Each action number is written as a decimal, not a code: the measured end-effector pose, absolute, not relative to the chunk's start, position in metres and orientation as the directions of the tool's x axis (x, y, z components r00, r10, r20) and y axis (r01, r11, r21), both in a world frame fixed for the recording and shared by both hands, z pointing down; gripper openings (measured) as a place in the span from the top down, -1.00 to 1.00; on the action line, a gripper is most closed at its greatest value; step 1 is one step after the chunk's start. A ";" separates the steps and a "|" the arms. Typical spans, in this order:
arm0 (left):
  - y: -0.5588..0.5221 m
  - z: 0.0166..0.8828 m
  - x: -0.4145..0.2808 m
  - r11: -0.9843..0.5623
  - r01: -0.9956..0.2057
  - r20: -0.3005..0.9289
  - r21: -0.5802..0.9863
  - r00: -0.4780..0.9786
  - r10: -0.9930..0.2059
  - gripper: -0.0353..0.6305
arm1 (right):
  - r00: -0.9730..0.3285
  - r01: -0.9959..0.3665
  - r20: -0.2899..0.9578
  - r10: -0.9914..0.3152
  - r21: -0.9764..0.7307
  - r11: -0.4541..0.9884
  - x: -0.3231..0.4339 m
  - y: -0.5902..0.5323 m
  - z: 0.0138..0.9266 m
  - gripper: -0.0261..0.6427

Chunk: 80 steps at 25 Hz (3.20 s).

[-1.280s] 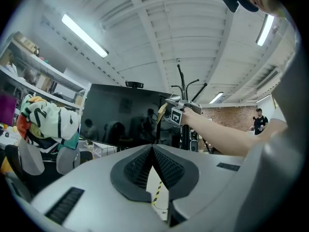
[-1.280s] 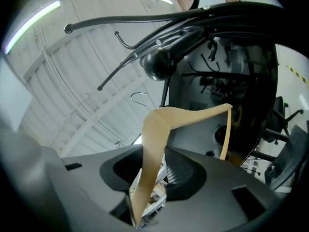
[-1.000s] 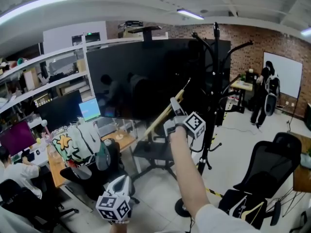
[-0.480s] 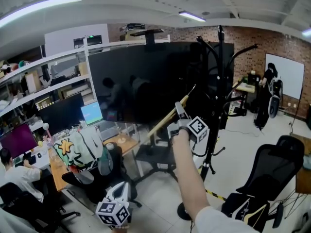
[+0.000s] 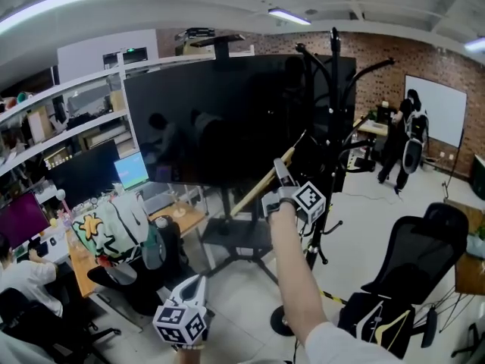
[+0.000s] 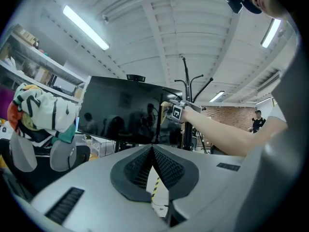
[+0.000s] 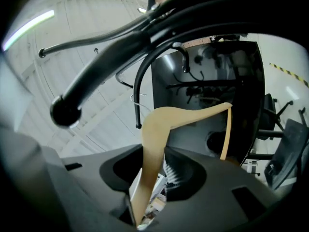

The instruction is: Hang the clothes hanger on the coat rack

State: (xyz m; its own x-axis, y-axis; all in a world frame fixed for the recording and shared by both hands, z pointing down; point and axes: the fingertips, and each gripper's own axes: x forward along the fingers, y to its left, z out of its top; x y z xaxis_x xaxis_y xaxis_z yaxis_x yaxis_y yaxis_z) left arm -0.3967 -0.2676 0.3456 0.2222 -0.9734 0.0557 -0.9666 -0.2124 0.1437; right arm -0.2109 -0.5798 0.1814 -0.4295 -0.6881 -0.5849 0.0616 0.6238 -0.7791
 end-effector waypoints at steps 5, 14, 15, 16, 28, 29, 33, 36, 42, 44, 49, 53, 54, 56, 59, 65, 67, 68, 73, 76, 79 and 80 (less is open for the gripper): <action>-0.290 0.340 -0.369 -0.271 -0.954 0.066 0.127 0.281 -0.957 0.92 | -0.423 0.041 -0.573 -0.702 -0.786 0.617 -0.195 -0.577 0.194 0.46; -0.311 0.341 -0.312 -0.368 -0.922 0.067 0.121 0.377 -0.924 0.92 | -0.418 0.029 -0.544 -0.728 -0.809 0.587 -0.163 -0.572 0.226 0.46; -0.312 0.342 -0.307 -0.374 -0.919 0.067 0.122 0.383 -0.921 0.92 | -0.419 0.034 -0.540 -0.731 -0.813 0.581 -0.160 -0.572 0.229 0.46; -0.313 0.343 -0.303 -0.379 -0.917 0.067 0.124 0.389 -0.919 0.92 | -0.419 0.039 -0.537 -0.732 -0.816 0.576 -0.158 -0.571 0.232 0.46; -0.316 0.351 -0.273 -0.416 -0.901 0.080 0.126 0.427 -0.901 0.92 | -0.434 0.060 -0.500 -0.750 -0.846 0.529 -0.147 -0.558 0.269 0.46; -0.315 0.351 -0.271 -0.416 -0.900 0.080 0.127 0.428 -0.900 0.92 | -0.435 0.056 -0.495 -0.752 -0.848 0.527 -0.145 -0.558 0.271 0.46; -0.315 0.353 -0.264 -0.423 -0.897 0.083 0.129 0.435 -0.897 0.92 | -0.425 0.051 -0.501 -0.753 -0.845 0.533 -0.139 -0.554 0.273 0.45; -0.314 0.356 -0.258 -0.430 -0.893 0.086 0.133 0.442 -0.893 0.92 | -0.420 0.037 -0.472 -0.775 -0.862 0.506 -0.133 -0.551 0.283 0.45; -0.313 0.360 -0.249 -0.436 -0.889 0.087 0.140 0.450 -0.889 0.92 | -0.411 -0.021 -0.437 -0.800 -0.873 0.488 -0.122 -0.546 0.288 0.44; -0.313 0.361 -0.247 -0.439 -0.887 0.088 0.142 0.453 -0.887 0.92 | -0.409 -0.070 -0.414 -0.813 -0.874 0.480 -0.122 -0.544 0.291 0.45; -0.311 0.365 -0.243 -0.443 -0.884 0.089 0.152 0.458 -0.884 0.92 | -0.412 -0.196 -0.350 -0.841 -0.868 0.457 -0.118 -0.533 0.298 0.45; -0.310 0.367 -0.237 -0.447 -0.880 0.088 0.162 0.464 -0.881 0.92 | -0.428 -0.232 -0.335 -0.839 -0.857 0.460 -0.112 -0.523 0.299 0.45; -0.309 0.367 -0.236 -0.449 -0.878 0.088 0.163 0.466 -0.880 0.92 | -0.432 -0.251 -0.326 -0.841 -0.852 0.459 -0.111 -0.520 0.300 0.45; -0.307 0.367 -0.234 -0.450 -0.877 0.089 0.169 0.468 -0.879 0.92 | -0.437 -0.316 -0.297 -0.849 -0.833 0.454 -0.108 -0.510 0.300 0.45; -0.299 0.369 -0.234 -0.447 -0.876 0.089 0.183 0.468 -0.879 0.92 | -0.432 -0.459 -0.256 -0.865 -0.763 0.455 -0.097 -0.487 0.298 0.42; -0.269 0.379 -0.234 -0.480 -0.853 0.098 0.206 0.506 -0.857 0.92 | -0.421 -0.605 -0.249 -0.872 -0.640 0.474 -0.069 -0.409 0.292 0.42; -0.255 0.382 -0.232 -0.498 -0.839 0.100 0.218 0.527 -0.844 0.92 | -0.441 -0.627 -0.223 -0.869 -0.616 0.477 -0.063 -0.375 0.298 0.42; -0.247 0.384 -0.230 -0.508 -0.831 0.102 0.226 0.539 -0.836 0.92 | -0.451 -0.640 -0.204 -0.869 -0.604 0.474 -0.060 -0.357 0.303 0.43; -0.207 0.397 -0.223 -0.552 -0.802 0.114 0.228 0.585 -0.803 0.92 | -0.471 -0.712 -0.122 -0.874 -0.532 0.458 -0.058 -0.264 0.333 0.79; -0.176 0.403 -0.214 -0.578 -0.779 0.111 0.241 0.614 -0.781 0.92 | -0.477 -0.741 -0.084 -0.875 -0.498 0.451 -0.059 -0.209 0.353 0.92; -0.141 0.412 -0.199 -0.617 -0.743 0.111 0.259 0.658 -0.745 0.92 | -0.478 -0.760 -0.049 -0.877 -0.477 0.441 -0.062 -0.160 0.373 0.92; -0.131 0.414 -0.194 -0.631 -0.729 0.109 0.267 0.673 -0.732 0.92 | -0.479 -0.764 -0.038 -0.877 -0.474 0.438 -0.063 -0.148 0.378 0.92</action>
